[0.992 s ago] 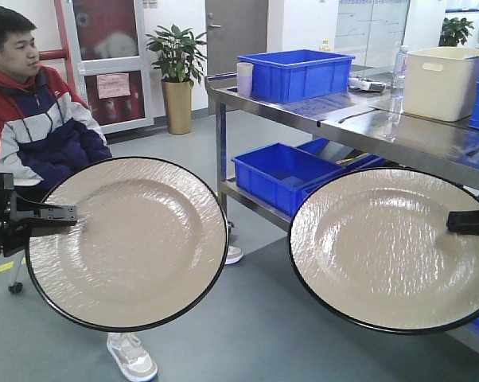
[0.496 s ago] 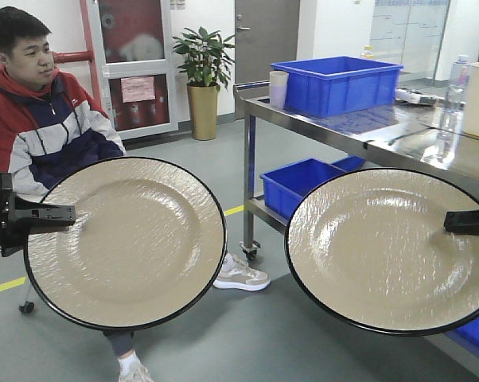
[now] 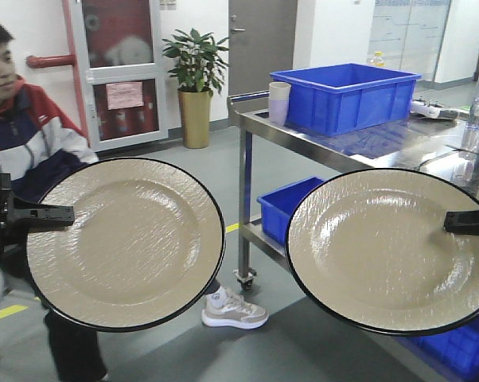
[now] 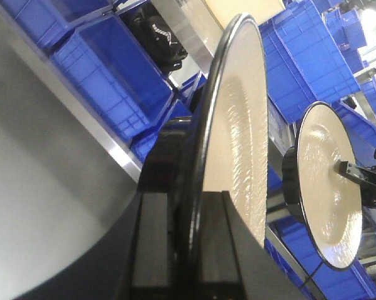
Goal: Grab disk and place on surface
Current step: 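Hold both plates raised while the base drives to the steel table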
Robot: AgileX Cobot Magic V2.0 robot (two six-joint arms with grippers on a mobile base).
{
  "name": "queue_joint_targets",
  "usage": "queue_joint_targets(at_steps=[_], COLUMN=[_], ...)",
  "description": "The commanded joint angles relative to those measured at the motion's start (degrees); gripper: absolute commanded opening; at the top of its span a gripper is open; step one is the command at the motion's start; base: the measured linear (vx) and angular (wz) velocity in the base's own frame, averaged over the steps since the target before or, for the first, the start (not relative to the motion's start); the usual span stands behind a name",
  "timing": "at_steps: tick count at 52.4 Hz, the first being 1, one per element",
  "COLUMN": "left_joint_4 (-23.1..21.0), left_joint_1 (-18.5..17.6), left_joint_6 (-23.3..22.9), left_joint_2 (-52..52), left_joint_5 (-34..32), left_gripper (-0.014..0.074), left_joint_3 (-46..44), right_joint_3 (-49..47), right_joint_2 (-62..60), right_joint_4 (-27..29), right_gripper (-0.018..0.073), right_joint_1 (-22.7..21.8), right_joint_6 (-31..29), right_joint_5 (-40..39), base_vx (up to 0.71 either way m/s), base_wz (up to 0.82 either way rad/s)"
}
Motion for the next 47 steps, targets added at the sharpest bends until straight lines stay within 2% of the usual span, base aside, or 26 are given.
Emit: queue_joint_targets(at_steps=[1,47], left_joint_4=[-8.8,-8.8], left_joint_1=[-0.1,-0.1], left_joint_6=[-0.7,-0.7], left_joint_2=[-3.0,-3.0], left_joint_5=[3.9,3.9], left_gripper=[-0.0008,-0.0008], left_joint_3=[-1.6,-1.6], right_joint_3=[-1.8,-1.8], right_joint_2=[-2.7,-2.7], right_joint_4=[8.0,8.0], right_gripper=[-0.0009,-0.0009], right_joint_1=[-0.1,-0.1], right_joint_6=[0.1,0.1], right_joint_5=[1.8,1.8], base_vx=[0.5,0.48], base_wz=[-0.19,-0.32])
